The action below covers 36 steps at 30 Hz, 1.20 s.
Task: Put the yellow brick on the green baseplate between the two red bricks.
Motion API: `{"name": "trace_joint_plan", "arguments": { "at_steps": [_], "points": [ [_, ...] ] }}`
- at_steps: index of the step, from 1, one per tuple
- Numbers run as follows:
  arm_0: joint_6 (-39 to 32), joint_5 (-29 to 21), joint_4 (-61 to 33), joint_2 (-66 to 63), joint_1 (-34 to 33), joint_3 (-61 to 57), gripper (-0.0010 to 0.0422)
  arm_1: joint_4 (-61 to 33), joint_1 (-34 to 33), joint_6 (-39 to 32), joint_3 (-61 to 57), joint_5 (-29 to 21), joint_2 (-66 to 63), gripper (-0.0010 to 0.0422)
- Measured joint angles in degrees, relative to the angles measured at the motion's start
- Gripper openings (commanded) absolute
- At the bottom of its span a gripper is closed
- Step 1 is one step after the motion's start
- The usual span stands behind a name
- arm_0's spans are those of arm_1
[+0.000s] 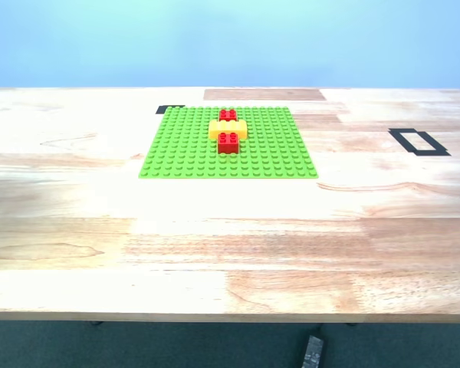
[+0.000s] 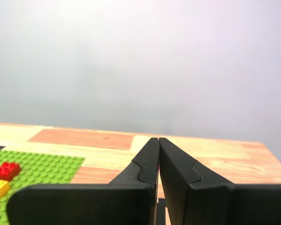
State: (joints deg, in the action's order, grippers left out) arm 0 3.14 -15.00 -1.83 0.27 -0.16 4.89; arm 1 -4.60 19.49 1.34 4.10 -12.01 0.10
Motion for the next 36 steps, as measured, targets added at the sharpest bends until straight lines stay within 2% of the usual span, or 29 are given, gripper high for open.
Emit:
{"name": "trace_joint_plan", "arguments": {
  "at_steps": [8,14,22,36],
  "points": [
    [0.0,0.6,3.3,0.2,0.0,-3.8,0.0000,5.7,-0.2,3.3,-2.9,-0.9,0.2,-0.0001],
    [-0.3,7.7,5.4,0.3,0.0,-4.3,0.0000,6.1,-3.3,3.6,-3.0,-4.0,0.4,-0.0001],
    [-1.9,7.3,3.8,1.3,0.0,-4.3,0.0000,5.9,-8.3,3.8,-3.0,-3.3,3.9,-0.0001],
    [-2.0,7.2,3.8,4.1,0.0,-4.3,0.0000,5.9,-8.7,3.4,-2.9,-3.1,6.5,-0.0001]
  ]
}}
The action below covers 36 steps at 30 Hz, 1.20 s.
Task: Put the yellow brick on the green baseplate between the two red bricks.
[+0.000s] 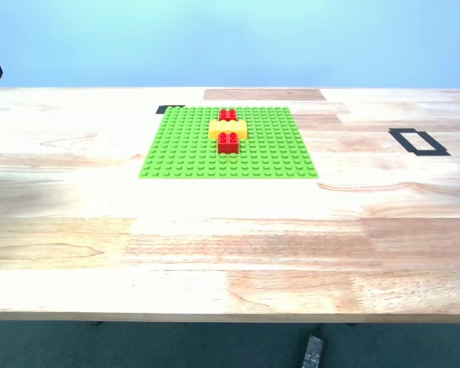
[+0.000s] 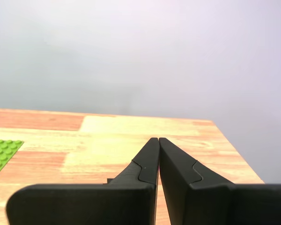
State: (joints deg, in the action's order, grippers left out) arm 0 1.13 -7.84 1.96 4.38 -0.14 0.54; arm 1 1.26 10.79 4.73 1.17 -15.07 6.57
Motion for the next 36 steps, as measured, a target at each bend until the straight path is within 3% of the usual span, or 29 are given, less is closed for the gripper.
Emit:
{"name": "trace_joint_plan", "arguments": {
  "at_steps": [36],
  "points": [
    [0.0,0.0,-1.5,0.1,0.0,0.5,0.0000,0.0,0.0,0.0,0.0,0.0,-0.2,0.0000]
  ]
}}
